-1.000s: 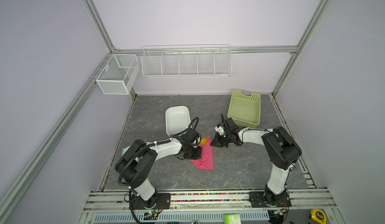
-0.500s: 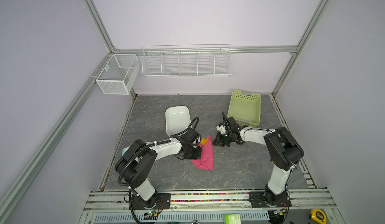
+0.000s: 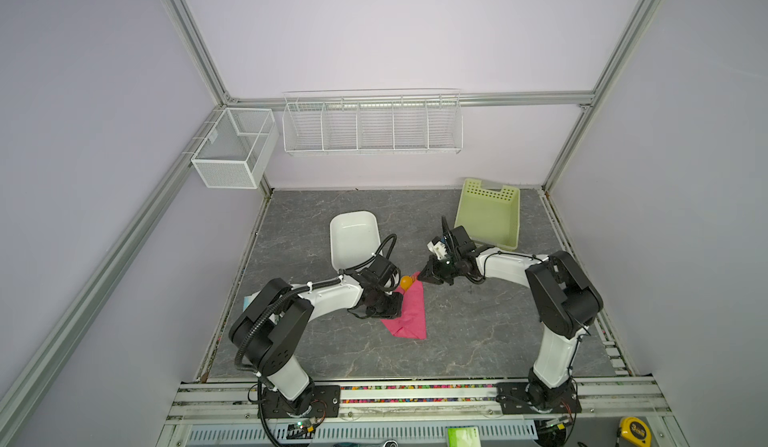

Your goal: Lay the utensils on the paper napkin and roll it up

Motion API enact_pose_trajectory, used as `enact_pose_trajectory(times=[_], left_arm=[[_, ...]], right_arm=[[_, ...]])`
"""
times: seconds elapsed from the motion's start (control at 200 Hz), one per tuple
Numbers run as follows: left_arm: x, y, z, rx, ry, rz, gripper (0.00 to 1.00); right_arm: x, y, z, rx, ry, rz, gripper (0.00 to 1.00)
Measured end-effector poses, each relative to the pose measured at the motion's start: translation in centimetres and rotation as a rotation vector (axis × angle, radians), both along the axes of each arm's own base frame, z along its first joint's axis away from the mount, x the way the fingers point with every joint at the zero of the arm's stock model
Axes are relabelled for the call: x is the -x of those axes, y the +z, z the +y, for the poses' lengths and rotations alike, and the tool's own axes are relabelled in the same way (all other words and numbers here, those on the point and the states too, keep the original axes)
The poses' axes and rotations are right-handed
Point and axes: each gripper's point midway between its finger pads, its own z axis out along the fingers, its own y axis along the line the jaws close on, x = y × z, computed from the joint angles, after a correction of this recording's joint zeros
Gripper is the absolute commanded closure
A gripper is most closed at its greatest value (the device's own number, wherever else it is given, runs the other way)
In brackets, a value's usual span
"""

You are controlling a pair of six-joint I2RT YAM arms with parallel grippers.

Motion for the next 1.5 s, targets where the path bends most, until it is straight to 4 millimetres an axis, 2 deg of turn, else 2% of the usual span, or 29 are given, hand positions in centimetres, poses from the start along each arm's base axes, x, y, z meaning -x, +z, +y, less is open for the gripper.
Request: enact_pose_trajectory(times=[0.175,0.79,0.995,1.1,1.38,1.5], left_arm=[[0.0,0.0,0.0,0.001,0.000,0.000,1.00],[0.0,0.0,0.0,0.003,0.000,-0.003,1.00],[0.0,0.0,0.0,0.002,0.000,-0.002,1.00],[0.0,0.0,0.0,0.002,0.000,-0.002,1.00],[0.0,0.0,0.0,0.002,0.000,-0.002,1.00],[0.0,0.0,0.0,0.002,0.000,-0.002,1.00]], right_arm=[[0.2,-1.9,-0.2,0.024,-0.002,0.039,0.93],[-0.1,-2.6,-1.1,0.062,-0.021,0.023,0.93],[0.0,-2.4,-1.7,0.072,-0.039,0.022,0.93],[-0.1,-1.7,-1.6,0.062,-0.045,0.014,0.93],[-1.4,0.7,-0.5,0.006,-0.039,-0.028,0.93],[-2.0,0.7,0.0,-0.009,-0.037,-0.032,0.93]])
